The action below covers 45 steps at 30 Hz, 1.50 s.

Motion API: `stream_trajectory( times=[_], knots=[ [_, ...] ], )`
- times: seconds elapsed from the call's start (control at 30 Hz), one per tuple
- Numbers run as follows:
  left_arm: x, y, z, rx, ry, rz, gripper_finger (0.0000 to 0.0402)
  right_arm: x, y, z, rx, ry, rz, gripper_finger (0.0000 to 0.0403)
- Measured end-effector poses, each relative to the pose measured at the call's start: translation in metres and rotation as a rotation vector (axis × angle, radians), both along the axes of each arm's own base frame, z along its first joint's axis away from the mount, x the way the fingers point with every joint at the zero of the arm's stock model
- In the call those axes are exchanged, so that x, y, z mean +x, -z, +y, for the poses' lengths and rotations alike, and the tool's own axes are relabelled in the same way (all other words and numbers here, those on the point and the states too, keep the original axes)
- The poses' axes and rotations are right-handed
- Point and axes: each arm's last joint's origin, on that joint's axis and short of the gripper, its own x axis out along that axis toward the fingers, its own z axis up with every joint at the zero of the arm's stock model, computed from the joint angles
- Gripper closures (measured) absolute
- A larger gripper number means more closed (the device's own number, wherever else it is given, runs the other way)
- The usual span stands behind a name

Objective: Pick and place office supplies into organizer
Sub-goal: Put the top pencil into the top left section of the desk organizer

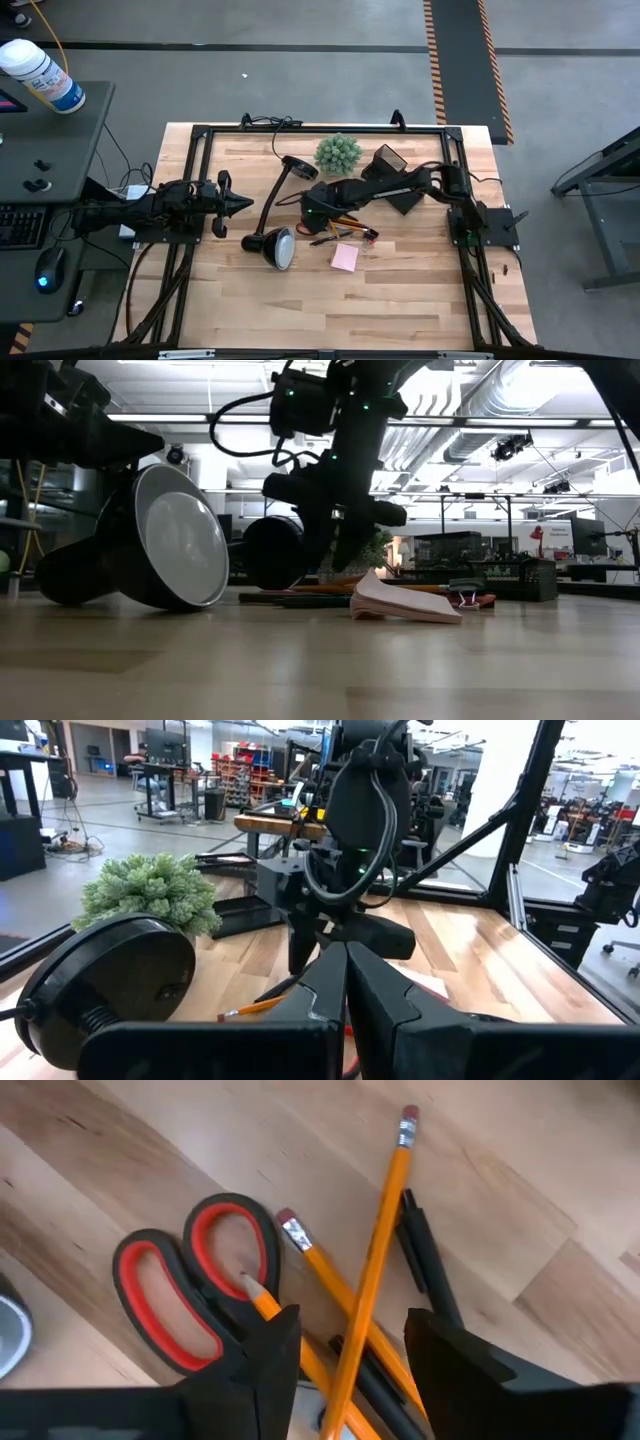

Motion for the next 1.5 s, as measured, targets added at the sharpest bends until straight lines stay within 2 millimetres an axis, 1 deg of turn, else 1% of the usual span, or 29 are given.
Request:
stream_trajectory(
  times=[0.3,0.6,0.83,1.13,1.5],
  knots=[
    [0.000,0.000,0.000,0.000,0.000,0.000,0.0401,0.000,0.001,0.000,0.009,0.026,-0.002,0.0257],
    [0.000,0.000,0.000,0.000,0.000,0.000,0.0401,0.000,0.001,0.000,0.015,0.038,-0.011,0.0252],
    [0.000,0.000,0.000,0.000,0.000,0.000,0.0401,0.002,0.008,0.000,0.030,0.032,-0.004,0.0256],
    [0.000,0.000,0.000,0.000,0.000,0.000,0.0401,0.002,0.009,0.000,0.029,0.031,-0.003,0.0252],
    [0.000,0.000,0.000,0.000,0.000,0.000,0.0401,-0.004,0.021,-0.004,0.041,0.065,0.009,0.0256]
  ],
)
